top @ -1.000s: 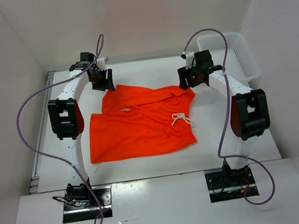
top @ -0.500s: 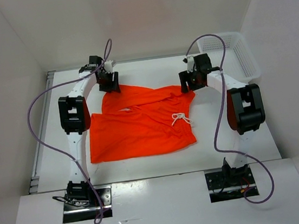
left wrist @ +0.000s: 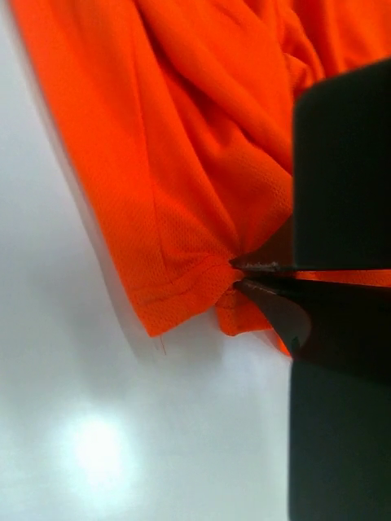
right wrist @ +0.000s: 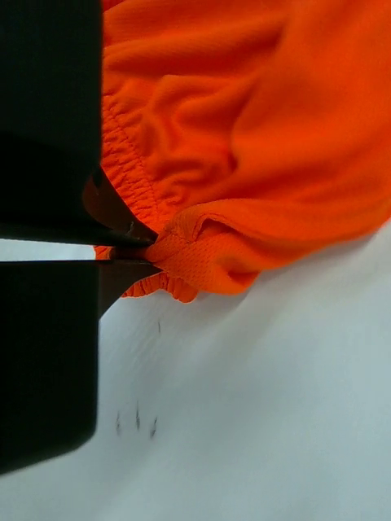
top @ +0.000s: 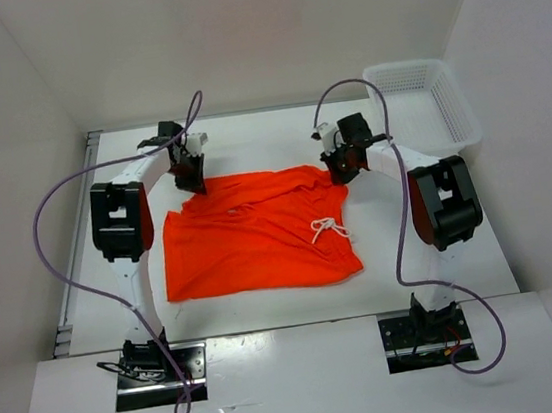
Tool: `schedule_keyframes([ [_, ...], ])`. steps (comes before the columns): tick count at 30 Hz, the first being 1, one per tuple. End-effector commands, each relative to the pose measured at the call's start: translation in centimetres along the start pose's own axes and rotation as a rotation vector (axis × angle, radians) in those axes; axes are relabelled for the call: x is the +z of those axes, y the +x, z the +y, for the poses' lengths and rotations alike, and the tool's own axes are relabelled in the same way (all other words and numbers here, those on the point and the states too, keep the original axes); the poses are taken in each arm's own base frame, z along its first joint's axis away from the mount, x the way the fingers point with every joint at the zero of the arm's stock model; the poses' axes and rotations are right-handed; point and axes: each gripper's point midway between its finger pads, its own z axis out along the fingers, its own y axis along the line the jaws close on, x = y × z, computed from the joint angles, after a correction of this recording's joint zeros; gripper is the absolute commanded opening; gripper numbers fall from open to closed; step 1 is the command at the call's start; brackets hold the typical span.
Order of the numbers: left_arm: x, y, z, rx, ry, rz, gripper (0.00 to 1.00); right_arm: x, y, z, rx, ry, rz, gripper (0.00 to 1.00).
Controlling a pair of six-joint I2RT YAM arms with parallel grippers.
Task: Fold and stack the shorts
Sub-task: Flatten the shorts out
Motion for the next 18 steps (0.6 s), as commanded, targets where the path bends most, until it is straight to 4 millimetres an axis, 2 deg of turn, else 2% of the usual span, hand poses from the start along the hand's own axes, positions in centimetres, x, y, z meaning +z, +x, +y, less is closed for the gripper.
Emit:
schedule_keyframes([
  [1,-4.8,2.8,0.6,-0.026,-0.074,0.029,0.09,-2.6,0.5,6.3,-0.247,-0.157,-0.004,0.02],
  [2,-6.4,2.9,0.1,-0.020,-0.076,0.009,0.18,-2.6,1.0,6.9,-0.266,-0.167,0.003,0.06],
  [3,-6.2,4.9,-0.4,-0.023,-0.069,0.048,0.33,-2.4,1.7,7.5,-0.272,-0.180,0.019,0.09],
  [4,-6.9,4.8,-0.7,-0.019,-0.070,0.036,0.53,-2.6,1.8,7.6,-0.272,-0.180,0.019,0.09],
  [5,-6.9,4.8,-0.7,-0.019,-0.070,0.036,0.57,-2.5,1.9,7.7,-0.273,-0.189,0.012,0.10],
  [10,-5.4,1.5,0.0,-0.012,-0.046,-0.020,0.63,-2.2,1.0,7.6,-0.305,-0.181,0.002,0.08],
  [12,-4.0,1.5,0.2,-0.018,-0.030,-0.003,0.63,-2.0,0.8,7.4,-0.305,-0.172,0.004,0.08],
  [14,-3.5,0.7,0.5,-0.015,-0.031,-0.011,0.63,-2.1,0.3,7.3,-0.318,-0.168,-0.007,0.08],
  [16,-2.6,1.5,1.2,-0.027,-0.058,0.032,0.63,-2.1,0.3,7.3,-0.318,-0.168,-0.007,0.08],
  [18,-2.4,1.4,1.9,-0.027,-0.089,0.035,0.63,-2.1,0.3,7.3,-0.329,-0.168,-0.008,0.08],
])
